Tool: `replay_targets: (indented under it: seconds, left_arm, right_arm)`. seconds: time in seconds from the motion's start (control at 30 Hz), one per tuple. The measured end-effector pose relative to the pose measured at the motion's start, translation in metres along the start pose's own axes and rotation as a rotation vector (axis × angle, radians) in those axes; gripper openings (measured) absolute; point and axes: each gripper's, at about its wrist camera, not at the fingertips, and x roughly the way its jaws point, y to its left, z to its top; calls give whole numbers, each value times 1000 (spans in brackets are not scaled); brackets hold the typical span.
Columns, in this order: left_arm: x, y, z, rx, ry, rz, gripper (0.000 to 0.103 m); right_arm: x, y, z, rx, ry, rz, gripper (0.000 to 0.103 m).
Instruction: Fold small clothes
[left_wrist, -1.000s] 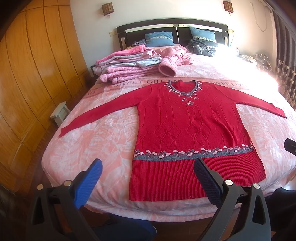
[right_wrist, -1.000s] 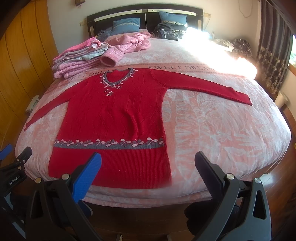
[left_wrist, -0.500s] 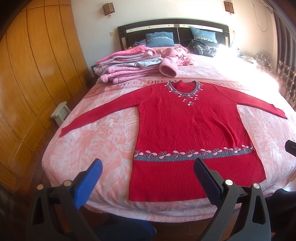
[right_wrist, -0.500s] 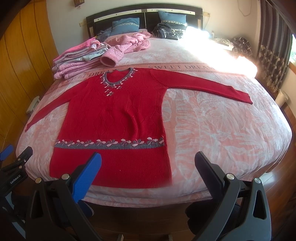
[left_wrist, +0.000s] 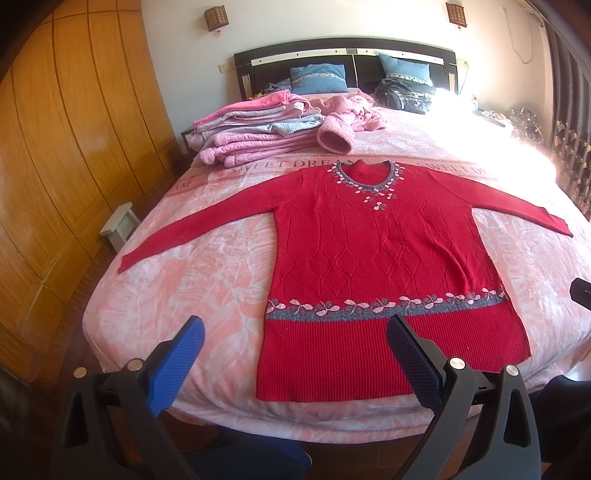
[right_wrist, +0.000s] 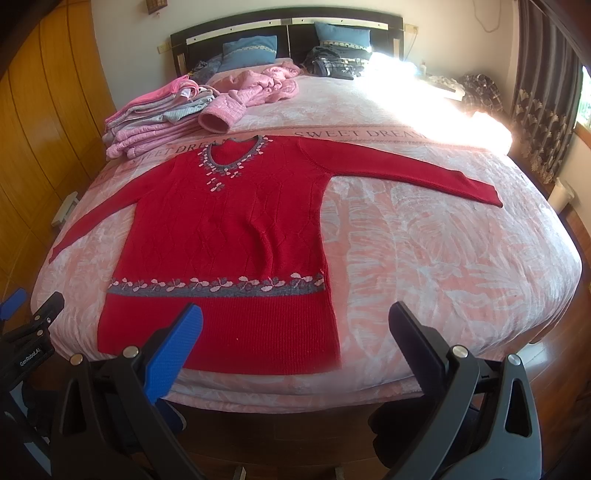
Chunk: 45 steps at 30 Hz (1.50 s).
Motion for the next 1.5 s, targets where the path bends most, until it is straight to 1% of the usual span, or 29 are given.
replay_targets:
  seconds: [0.27,0.4,0.53,0.63,0.7,0.77,0.8,0.87,0.9,0.97,1.07,1.1,1.17,1.23,1.27,1.43,1.5]
  left_arm:
    - [1,-1,1,3,-1,1,99]
    - [7,-3,6,-19,-1,-20,99]
    - [25,-7,22,-64,30,-42,99]
    - [44,-15,40,-80,47,-44,99]
    - [59,-23,52,-66,56,-26,99]
    - [73,-30,64,-77,69,-25,99]
    - [82,-35,71,-88,84,-42,99]
    - [100,-44,85,-98,112,-100,99]
    - [109,-50,93,-103,113,-117,99]
    - [124,-62,106,-106,97,-121,99]
    - [145,-81,125,-82,70,-126,99]
    - [153,-86,131,-76,64,-127,99]
    - [168,-95,142,-79,59,-128,99]
    - [183,-99,152,-95,55,-135,99]
    - [192,-102,157,-106,54,-138,99]
    - [229,-112,169,-171,78,-159,99]
    - [240,-115,170,-180,88,-154,99]
  right_arm:
    - [0,-3,0,7,-3,-1,100]
    - [1,-13,3,27,-14,1,100]
    - [13,-37,21,94,-10,-6,100]
    - [26,-61,41,116,6,-65,100]
    - [38,-82,55,170,26,-68,100]
    - [53,-107,72,221,41,-73,100]
    - [61,-119,82,234,44,-88,100]
    - [79,-144,102,257,56,-133,100]
    - [90,-159,110,273,71,-142,100]
    - [112,-190,126,315,109,-156,100]
    - [142,-239,142,365,175,-145,100]
    - [150,-256,147,388,186,-144,100]
    - [163,-290,153,449,180,-152,100]
    - [179,-323,158,511,181,-121,100]
    - [187,-338,160,532,186,-124,99]
    - [219,-406,158,576,216,-219,99]
    - [230,-433,155,599,230,-228,99]
